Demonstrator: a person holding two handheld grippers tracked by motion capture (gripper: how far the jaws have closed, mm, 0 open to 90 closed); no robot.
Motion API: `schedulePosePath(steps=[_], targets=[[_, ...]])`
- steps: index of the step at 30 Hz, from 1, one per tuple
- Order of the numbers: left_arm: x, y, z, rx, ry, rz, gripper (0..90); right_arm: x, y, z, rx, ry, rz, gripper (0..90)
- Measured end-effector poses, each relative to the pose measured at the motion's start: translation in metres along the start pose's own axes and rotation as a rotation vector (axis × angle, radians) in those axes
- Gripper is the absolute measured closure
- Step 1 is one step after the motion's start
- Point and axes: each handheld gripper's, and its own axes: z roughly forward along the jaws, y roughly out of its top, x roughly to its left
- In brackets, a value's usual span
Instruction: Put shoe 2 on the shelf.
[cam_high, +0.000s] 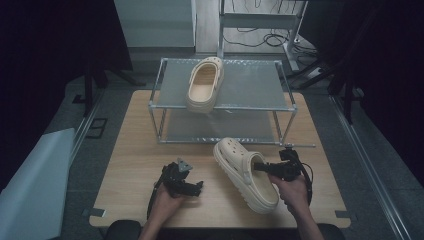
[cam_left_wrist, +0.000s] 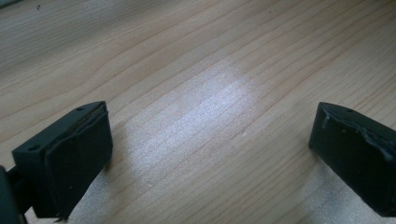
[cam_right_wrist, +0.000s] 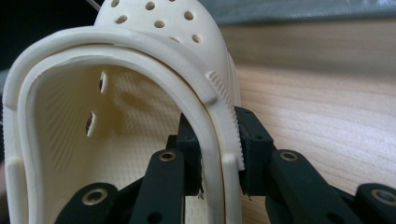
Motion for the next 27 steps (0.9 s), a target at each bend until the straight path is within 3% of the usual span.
schedulePosePath(steps=[10,17,25,27], targets=[[0.000,0.000,0.000,0.002,0.000,0.002,0.0,0.014,0.018,-0.022,-0.025,0.058,-0.005,74.0],[0.000,0.000,0.000,0.004,-0.001,0.002,0.0,0.019,0.032,-0.035,-0.027,0.101,0.028,74.0],[0.000,0.000,0.000,0.003,0.000,0.001,0.0,0.021,0.051,-0.050,-0.072,0.199,0.087,74.0],[0.000,0.000,0.000,0.003,0.000,0.001,0.0,0.021,0.053,-0.052,-0.077,0.204,0.093,74.0]])
